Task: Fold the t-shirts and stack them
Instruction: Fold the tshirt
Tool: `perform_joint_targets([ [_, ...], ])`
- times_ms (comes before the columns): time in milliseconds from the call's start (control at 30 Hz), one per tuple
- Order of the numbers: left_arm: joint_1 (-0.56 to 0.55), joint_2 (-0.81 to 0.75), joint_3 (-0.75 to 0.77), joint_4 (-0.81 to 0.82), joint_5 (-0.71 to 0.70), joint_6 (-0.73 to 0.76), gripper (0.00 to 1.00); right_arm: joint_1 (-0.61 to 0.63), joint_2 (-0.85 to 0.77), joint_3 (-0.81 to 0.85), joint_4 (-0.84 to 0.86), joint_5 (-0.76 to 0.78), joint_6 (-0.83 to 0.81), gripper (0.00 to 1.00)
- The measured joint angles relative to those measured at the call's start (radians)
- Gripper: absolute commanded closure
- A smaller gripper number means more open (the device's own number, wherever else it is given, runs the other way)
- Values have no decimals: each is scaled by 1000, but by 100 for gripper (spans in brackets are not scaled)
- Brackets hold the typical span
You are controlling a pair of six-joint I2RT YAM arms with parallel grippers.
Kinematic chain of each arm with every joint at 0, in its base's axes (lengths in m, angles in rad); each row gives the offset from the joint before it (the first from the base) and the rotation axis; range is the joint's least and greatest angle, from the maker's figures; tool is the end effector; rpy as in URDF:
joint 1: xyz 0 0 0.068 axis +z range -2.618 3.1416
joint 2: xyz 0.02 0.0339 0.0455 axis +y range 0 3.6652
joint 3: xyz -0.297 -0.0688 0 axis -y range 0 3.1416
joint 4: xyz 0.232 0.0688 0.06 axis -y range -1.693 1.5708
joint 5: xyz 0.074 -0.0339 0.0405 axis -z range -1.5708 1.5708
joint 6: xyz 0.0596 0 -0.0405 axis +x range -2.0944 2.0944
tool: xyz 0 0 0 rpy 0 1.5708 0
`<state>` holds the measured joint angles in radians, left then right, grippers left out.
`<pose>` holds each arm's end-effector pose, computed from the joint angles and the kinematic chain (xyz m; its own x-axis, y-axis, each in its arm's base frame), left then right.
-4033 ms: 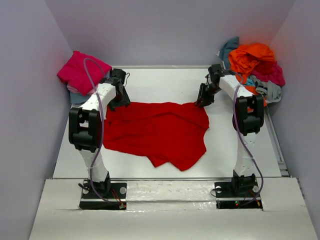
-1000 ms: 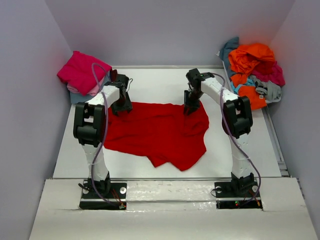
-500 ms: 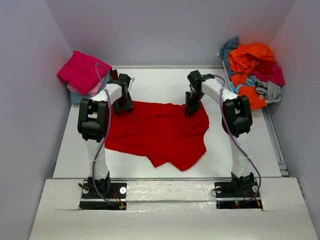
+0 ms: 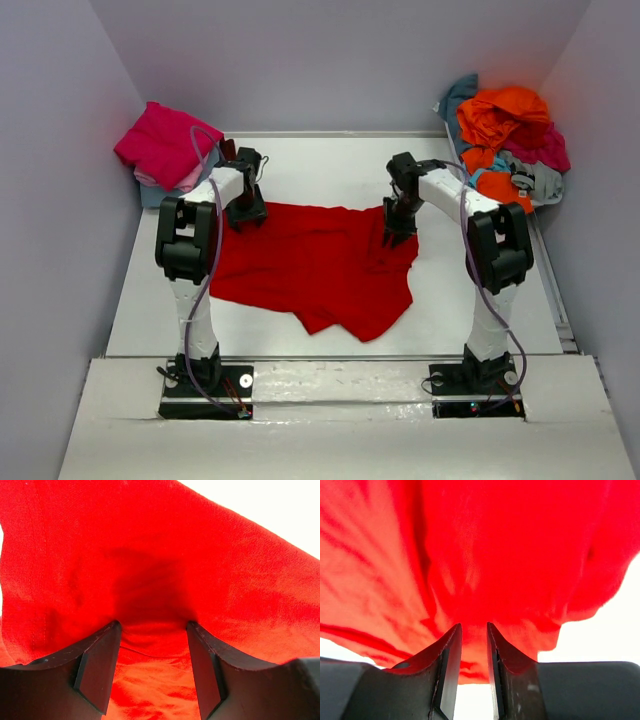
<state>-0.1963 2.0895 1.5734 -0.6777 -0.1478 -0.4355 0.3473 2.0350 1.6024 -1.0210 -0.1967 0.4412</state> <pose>0.4407 -0.0787 0.1855 -0.8858 -0.2493 -0.3915 -0.2580 0.9656 -0.0312 0.3761 0.1485 0.2047 -0.9961 0.0848 -0.0228 0.0775 0.9712 0.2254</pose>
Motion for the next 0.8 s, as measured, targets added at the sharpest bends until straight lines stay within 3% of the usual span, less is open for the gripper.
perform_joint_targets([
  [233,0,2,5,-2,2,0,33,0,-108,-47,-15,0,-2,68],
  [500,0,4,10,-2,2,1,33,0,-120,-103,-15,3,-2,68],
  [800,0,4,11,-3,0,2,33,-12,-23,113,5,25,41,68],
])
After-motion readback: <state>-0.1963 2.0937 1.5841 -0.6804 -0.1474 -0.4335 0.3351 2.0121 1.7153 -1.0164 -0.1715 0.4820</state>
